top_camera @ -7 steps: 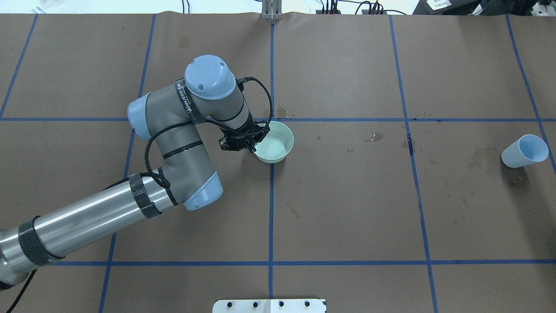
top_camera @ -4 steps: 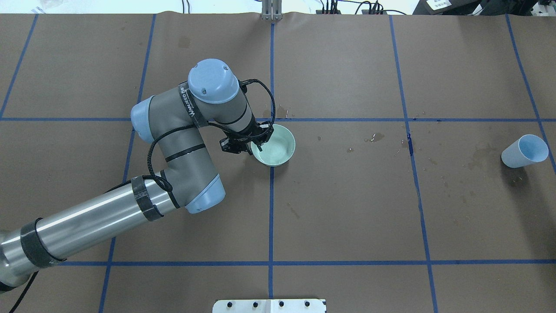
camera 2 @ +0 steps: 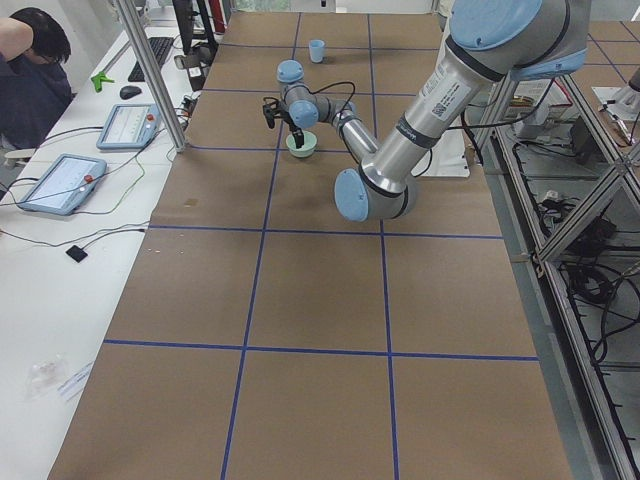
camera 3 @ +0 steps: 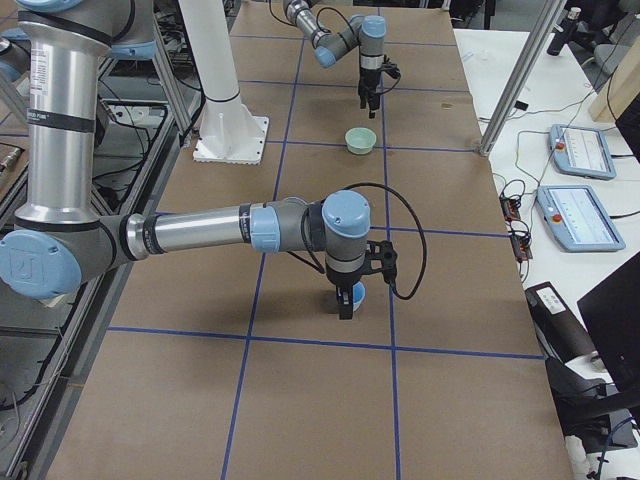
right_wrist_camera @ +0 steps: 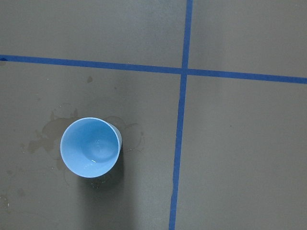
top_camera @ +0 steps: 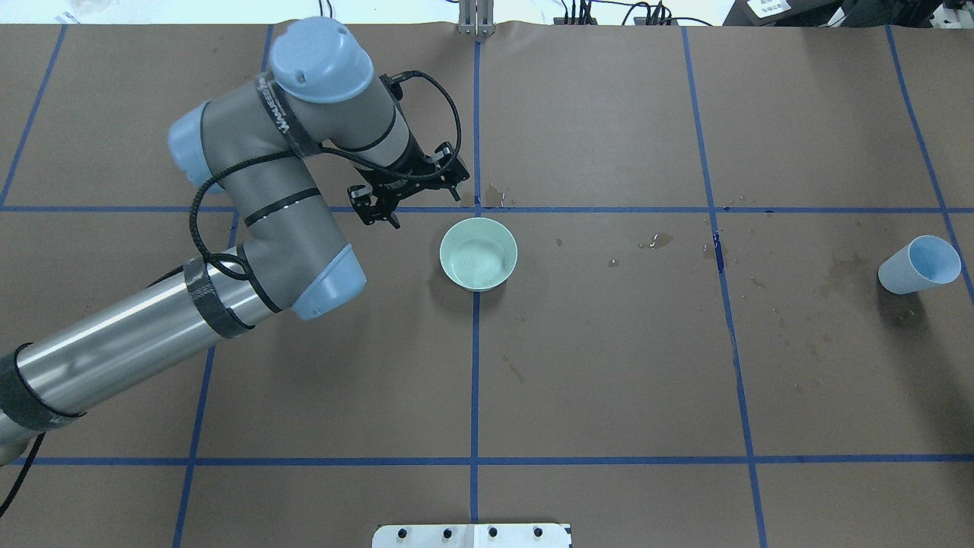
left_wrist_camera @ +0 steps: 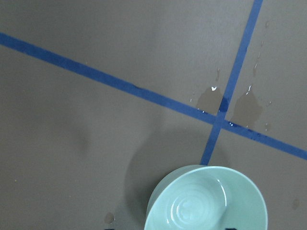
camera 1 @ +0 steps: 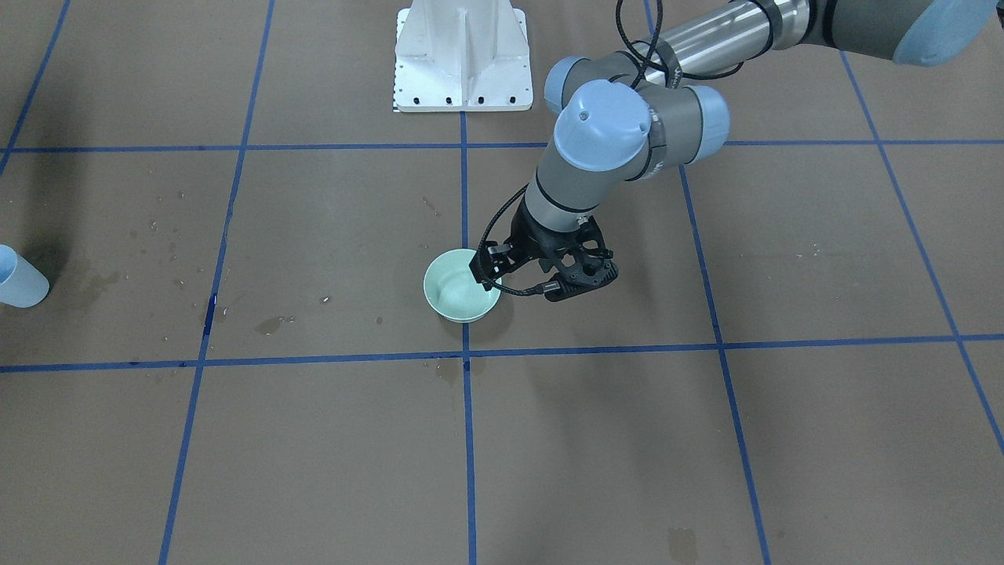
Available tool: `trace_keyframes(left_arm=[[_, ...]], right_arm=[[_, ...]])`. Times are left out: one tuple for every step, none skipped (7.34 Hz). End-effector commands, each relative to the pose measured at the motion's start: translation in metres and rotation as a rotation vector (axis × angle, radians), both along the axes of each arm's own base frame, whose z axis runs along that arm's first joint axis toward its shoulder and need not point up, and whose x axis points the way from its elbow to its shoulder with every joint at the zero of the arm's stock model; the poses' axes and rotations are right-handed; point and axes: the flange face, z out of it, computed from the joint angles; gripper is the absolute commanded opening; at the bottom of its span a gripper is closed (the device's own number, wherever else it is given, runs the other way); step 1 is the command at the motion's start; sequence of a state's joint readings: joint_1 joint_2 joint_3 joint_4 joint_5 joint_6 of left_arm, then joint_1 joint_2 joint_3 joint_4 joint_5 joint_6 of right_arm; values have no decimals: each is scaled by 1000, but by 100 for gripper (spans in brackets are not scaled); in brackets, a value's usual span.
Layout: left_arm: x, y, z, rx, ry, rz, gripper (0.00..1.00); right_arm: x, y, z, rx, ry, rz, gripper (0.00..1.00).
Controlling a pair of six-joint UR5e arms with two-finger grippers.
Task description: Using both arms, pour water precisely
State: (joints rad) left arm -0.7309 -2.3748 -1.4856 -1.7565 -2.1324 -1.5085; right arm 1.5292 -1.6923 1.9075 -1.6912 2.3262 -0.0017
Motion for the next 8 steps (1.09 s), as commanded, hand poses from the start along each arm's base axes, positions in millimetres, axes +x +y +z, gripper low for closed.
trace_keyframes(left_arm=[[-34, -11, 5, 11, -10, -1, 100], [-37, -13, 9, 8, -15, -7, 100], [-38, -13, 10, 6, -17, -9, 100], [-37, -12, 10, 4, -21, -9, 100], [-37, -12, 11, 2, -25, -11, 100], [-38, -11, 15, -1, -29, -11, 100], [-39, -11, 18, -4, -31, -11, 100], [-39, -11, 22, -6, -35, -12, 100]], right_arm=[[-15, 18, -60, -50, 31, 116, 100], [-35, 44, -63, -23, 184, 214, 99], [-57, 70, -42, -11, 232, 342, 99], [-71, 85, -32, -24, 248, 449, 99], [-97, 86, -34, -48, 256, 522, 99], [-124, 98, -27, -8, 282, 575, 99], [-153, 104, -28, 7, 283, 637, 100], [-197, 114, -26, 63, 309, 713, 100]])
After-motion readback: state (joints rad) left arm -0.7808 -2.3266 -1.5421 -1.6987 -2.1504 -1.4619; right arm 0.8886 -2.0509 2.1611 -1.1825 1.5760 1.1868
